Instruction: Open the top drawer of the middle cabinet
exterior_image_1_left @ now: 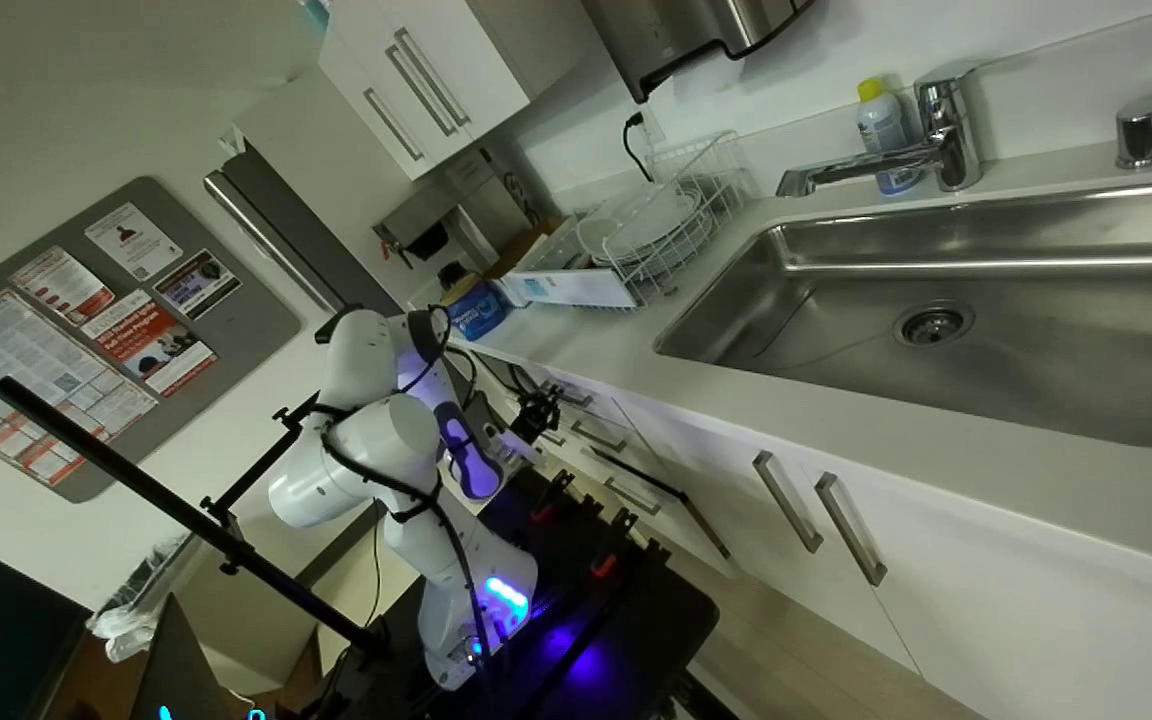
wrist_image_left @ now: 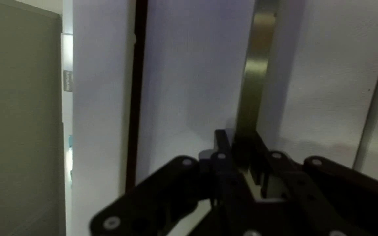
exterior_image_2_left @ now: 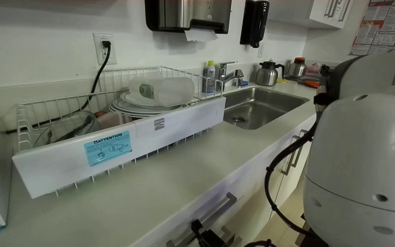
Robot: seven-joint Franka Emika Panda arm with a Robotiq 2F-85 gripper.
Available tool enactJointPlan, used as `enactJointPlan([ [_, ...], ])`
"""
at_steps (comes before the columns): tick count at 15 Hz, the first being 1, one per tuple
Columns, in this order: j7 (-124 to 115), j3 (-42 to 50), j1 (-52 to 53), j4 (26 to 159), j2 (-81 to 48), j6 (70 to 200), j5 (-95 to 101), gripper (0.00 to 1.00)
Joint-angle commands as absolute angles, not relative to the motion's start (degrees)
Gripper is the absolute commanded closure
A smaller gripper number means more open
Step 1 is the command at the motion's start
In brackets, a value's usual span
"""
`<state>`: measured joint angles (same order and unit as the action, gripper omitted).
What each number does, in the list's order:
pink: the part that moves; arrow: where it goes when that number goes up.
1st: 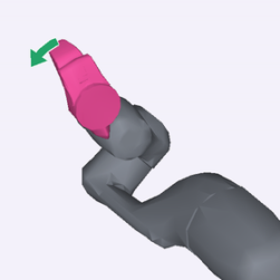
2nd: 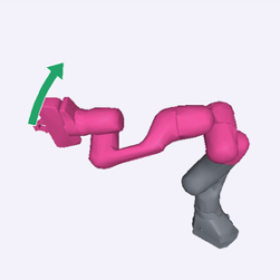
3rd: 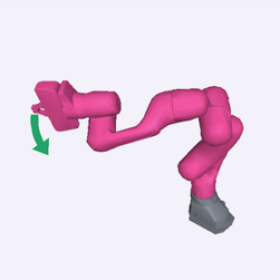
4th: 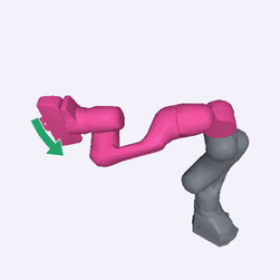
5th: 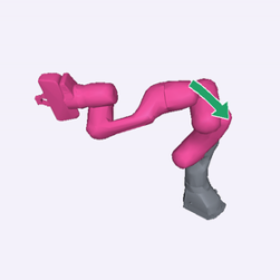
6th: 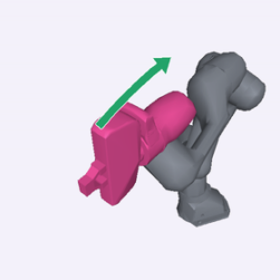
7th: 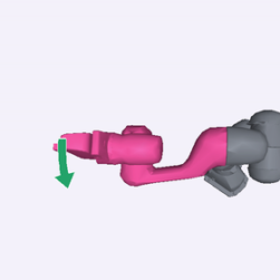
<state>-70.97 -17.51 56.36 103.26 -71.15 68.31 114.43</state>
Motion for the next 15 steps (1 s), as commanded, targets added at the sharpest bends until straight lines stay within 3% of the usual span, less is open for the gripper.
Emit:
enactJointPlan([
  [1,-74.4,-21.1,57.4,107.8,-70.0,62.5,111.5,0.95],
  [15,-84.7,-29.2,64.9,112.8,-69.2,56.1,97.1,0.95],
])
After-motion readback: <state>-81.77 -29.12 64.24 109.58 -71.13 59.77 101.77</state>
